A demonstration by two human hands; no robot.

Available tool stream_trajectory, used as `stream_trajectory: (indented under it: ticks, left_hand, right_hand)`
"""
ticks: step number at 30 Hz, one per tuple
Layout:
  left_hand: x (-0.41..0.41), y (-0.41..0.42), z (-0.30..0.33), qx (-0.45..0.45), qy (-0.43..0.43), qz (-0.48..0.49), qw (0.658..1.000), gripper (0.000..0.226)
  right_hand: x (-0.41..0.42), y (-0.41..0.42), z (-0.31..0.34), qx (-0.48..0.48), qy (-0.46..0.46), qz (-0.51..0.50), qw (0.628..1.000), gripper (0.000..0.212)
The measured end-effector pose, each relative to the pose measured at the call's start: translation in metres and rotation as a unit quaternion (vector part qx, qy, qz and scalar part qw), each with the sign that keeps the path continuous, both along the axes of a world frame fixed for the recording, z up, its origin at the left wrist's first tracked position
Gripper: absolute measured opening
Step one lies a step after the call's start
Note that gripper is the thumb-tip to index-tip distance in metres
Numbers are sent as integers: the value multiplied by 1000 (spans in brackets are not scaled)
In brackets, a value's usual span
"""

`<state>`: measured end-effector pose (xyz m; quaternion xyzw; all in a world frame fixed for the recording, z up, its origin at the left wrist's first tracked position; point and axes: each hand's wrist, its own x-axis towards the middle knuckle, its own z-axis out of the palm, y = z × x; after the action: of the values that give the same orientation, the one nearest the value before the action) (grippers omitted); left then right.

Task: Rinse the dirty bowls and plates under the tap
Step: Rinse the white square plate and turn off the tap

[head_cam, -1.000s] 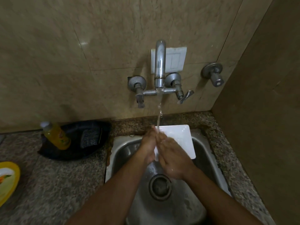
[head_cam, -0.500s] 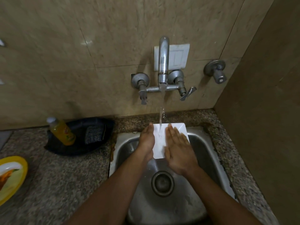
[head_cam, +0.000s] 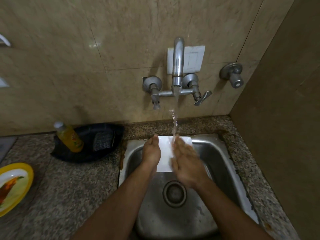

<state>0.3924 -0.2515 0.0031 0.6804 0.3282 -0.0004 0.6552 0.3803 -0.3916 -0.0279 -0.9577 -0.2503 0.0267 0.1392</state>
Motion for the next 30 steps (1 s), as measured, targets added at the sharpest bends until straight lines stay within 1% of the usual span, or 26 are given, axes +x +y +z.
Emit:
stream_trajectory:
  ticks: [1, 2, 5, 6, 7, 9, 10, 13, 14, 17, 18, 20, 22, 26, 30]
  left_hand:
    - [0, 2, 0, 12, -1, 5, 1000, 44]
    - [1, 3, -1, 22, -6, 8, 1000, 43]
    - [2, 7, -3, 36, -33, 3, 999, 41]
    - [2, 9, -2, 41, -35, 1, 999, 42]
    - [3, 10, -2, 45, -37, -1, 998, 42]
    - [3, 11, 2, 54, -41, -2, 998, 41]
    - [2, 12, 3, 66, -42, 2, 997, 40]
    - [5, 21, 1, 101, -62, 18, 993, 38]
    - [6, 23, -1, 106, -71, 19, 992, 37]
    - [10, 21, 3, 129, -100, 9, 987, 37]
    - [11, 21, 6, 137, -111, 13, 984, 37]
    - [14, 28, 8, 147, -120, 21, 982, 37]
    - [14, 31, 5, 145, -112, 13, 983, 38]
    - [20, 24, 1, 124, -135, 13, 983, 37]
    - [29, 32, -1, 101, -148, 30, 983, 35]
  right_hand:
    - [3, -3, 0, -2, 6, -36, 999, 72]
    - [3, -2, 0, -10, 13, -42, 999, 73]
    - [-7, 10, 0, -17, -5, 42, 999, 71]
    - [-6, 11, 1, -12, -11, 53, 998, 69]
    - [-1, 11, 1, -8, -12, 37, 999, 70]
    - [5, 10, 2, 8, 0, -34, 999, 74]
    - [4, 11, 3, 12, 9, -41, 999, 75]
    - [-7, 16, 2, 4, -1, 31, 1000, 72]
    - [-4, 14, 2, 3, -13, 31, 999, 71]
    - [4, 11, 5, 5, -18, -32, 999, 74]
    - [-2, 11, 6, 4, -12, -28, 1000, 74]
    - [-22, 9, 2, -6, 1, 17, 1000, 73]
    - [-24, 1, -2, -21, -12, 38, 999, 72]
    - [8, 7, 7, -30, -27, -6, 999, 72]
    - [-18, -10, 6, -39, -31, 38, 998, 72]
